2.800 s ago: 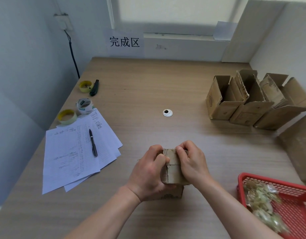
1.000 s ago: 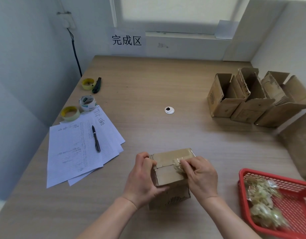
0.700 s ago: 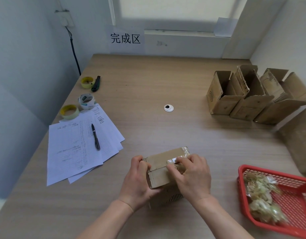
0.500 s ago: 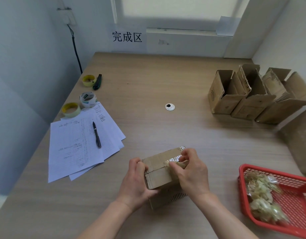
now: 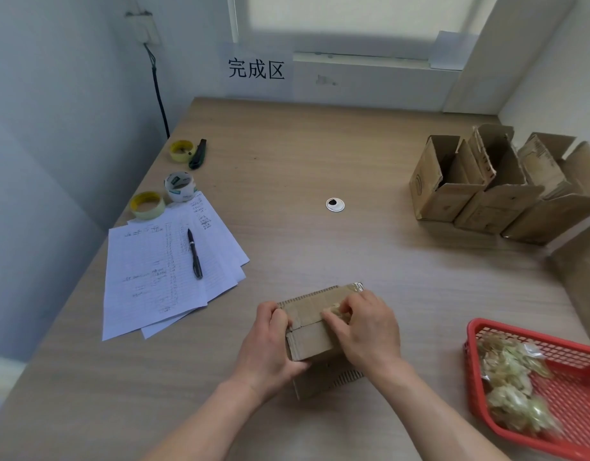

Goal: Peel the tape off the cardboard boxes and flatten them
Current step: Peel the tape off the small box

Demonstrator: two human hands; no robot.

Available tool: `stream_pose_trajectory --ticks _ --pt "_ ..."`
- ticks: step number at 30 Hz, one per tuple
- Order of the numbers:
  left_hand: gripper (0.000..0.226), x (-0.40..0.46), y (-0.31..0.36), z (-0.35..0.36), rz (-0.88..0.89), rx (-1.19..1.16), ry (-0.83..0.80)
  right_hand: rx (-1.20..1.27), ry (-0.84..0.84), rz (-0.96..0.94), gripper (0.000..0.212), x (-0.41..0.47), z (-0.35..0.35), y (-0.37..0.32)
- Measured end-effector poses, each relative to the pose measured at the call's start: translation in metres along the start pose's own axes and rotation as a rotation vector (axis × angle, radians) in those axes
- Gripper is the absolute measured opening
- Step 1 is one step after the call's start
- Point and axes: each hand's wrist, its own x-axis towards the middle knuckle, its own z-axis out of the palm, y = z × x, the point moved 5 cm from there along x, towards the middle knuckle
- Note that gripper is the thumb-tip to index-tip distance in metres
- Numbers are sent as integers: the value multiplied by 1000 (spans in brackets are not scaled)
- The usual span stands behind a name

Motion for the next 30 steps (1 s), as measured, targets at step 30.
stream_pose_trajectory --ticks 30 --pt "63 18 31 -8 130 159 -77 77 -24 161 21 8 -9 42"
